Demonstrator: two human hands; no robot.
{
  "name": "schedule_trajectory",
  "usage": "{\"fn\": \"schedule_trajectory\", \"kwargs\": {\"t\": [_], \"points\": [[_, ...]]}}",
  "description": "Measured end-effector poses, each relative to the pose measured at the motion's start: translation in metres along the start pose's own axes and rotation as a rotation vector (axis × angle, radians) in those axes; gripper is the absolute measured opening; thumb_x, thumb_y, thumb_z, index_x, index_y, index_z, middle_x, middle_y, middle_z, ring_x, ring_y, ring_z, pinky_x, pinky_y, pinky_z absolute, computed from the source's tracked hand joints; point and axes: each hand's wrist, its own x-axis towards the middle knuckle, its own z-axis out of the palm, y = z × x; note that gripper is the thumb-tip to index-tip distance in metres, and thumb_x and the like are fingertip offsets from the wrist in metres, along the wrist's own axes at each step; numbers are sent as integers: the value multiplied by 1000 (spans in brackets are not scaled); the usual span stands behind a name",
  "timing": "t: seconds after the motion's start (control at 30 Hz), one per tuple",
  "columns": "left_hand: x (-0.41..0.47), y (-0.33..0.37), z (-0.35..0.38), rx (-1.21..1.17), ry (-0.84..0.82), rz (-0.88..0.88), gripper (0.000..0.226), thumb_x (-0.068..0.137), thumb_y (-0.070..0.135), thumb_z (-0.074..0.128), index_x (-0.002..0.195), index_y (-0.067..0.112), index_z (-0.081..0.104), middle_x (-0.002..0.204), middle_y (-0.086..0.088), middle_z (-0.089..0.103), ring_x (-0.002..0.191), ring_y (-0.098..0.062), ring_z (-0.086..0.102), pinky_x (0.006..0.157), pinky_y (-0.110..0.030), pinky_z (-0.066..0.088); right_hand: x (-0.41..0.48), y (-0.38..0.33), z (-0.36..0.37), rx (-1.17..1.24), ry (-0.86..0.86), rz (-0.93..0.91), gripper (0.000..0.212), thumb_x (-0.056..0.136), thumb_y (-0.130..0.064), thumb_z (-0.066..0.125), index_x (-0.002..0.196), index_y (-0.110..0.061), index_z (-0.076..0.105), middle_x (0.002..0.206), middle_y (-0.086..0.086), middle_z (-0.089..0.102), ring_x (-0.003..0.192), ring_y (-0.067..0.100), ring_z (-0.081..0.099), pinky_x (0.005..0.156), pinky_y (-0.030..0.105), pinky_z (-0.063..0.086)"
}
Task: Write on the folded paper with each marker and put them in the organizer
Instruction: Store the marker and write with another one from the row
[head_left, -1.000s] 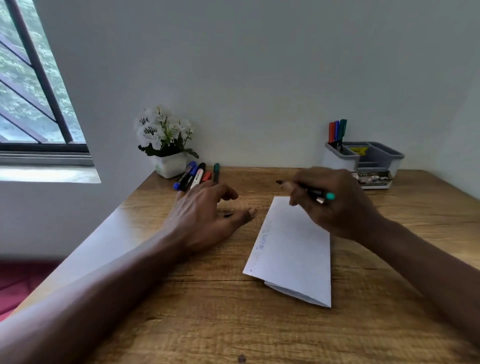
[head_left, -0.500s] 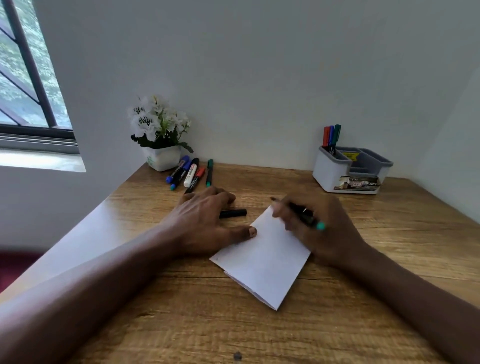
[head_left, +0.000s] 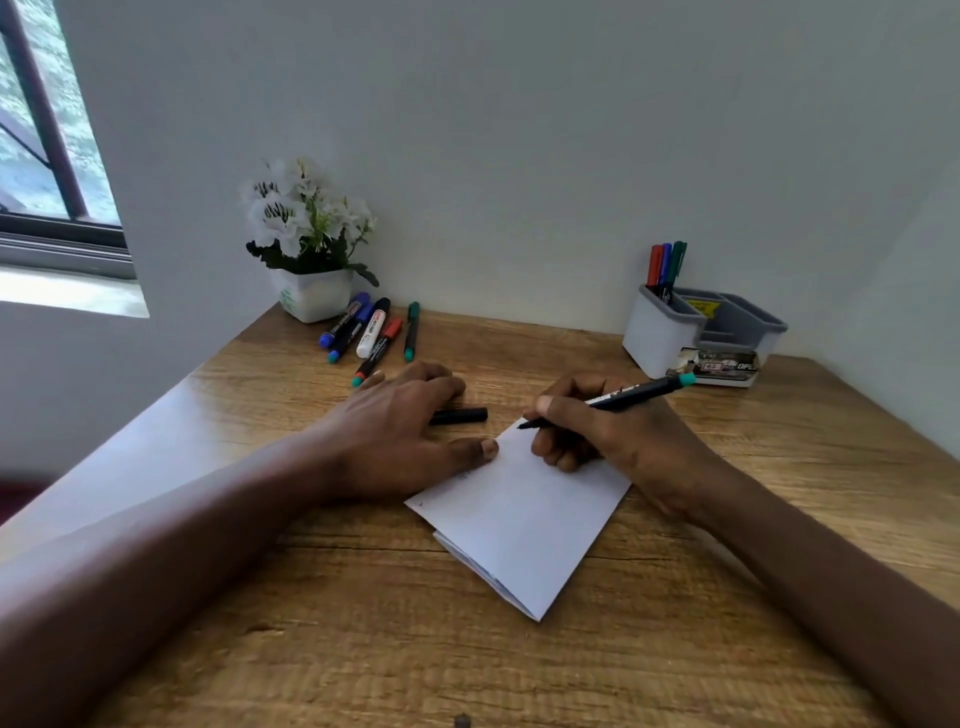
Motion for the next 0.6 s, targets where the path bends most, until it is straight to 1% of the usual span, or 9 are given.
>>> {"fn": "schedule_trajectory", "kwargs": {"t": [0.1, 0.2, 0.3, 0.4, 0.5, 0.6], "points": [[1, 1, 0, 5, 2, -1, 86, 86, 76, 49, 157, 32, 30, 165, 10, 22, 148, -17, 28, 120, -41, 27, 4, -2, 0, -61, -22, 42, 6, 91, -13, 73, 95, -9, 75, 81, 7, 80, 72, 19, 77, 63, 24, 60], [1, 1, 0, 5, -9, -10, 86, 86, 77, 50, 157, 33, 29, 165, 10, 21, 148, -18, 27, 120, -43, 28, 7, -2, 0, -105, -38, 33, 7, 85, -11, 77, 91, -8, 75, 80, 7, 79, 70, 18, 76, 61, 22, 59], [1, 0, 0, 5, -13, -9, 87, 85, 77, 50, 157, 34, 28, 165, 11, 21, 148, -19, 26, 119, -44, 29, 8, 1, 3, -132, 1, -13, 8, 84, -14, 77, 84, -8, 72, 71, 5, 77, 60, 16, 71, 55, 23, 58], [0, 0, 0, 3, -8, -1, 86, 85, 78, 49, 157, 34, 29, 165, 11, 22, 148, -18, 26, 119, -43, 30, 9, 4, 6, -169, 43, -47, 15, 80, -22, 75, 79, -9, 69, 59, 3, 71, 50, 14, 63, 47, 22, 52], [0, 1, 0, 6, -5, 0, 86, 85, 77, 49, 157, 34, 29, 165, 11, 22, 148, -17, 27, 119, -42, 30, 10, 5, 8, -206, 71, -91, 21, 76, -33, 71, 75, -12, 68, 55, 0, 68, 46, 9, 61, 46, 18, 48], [0, 1, -1, 2, -8, -1, 86, 86, 76, 49, 157, 33, 29, 165, 10, 22, 148, -17, 26, 119, -41, 29, 11, 7, 10, -270, 89, -119, 19, 79, -33, 70, 75, -15, 70, 56, -2, 68, 47, 6, 61, 49, 19, 49]]}}
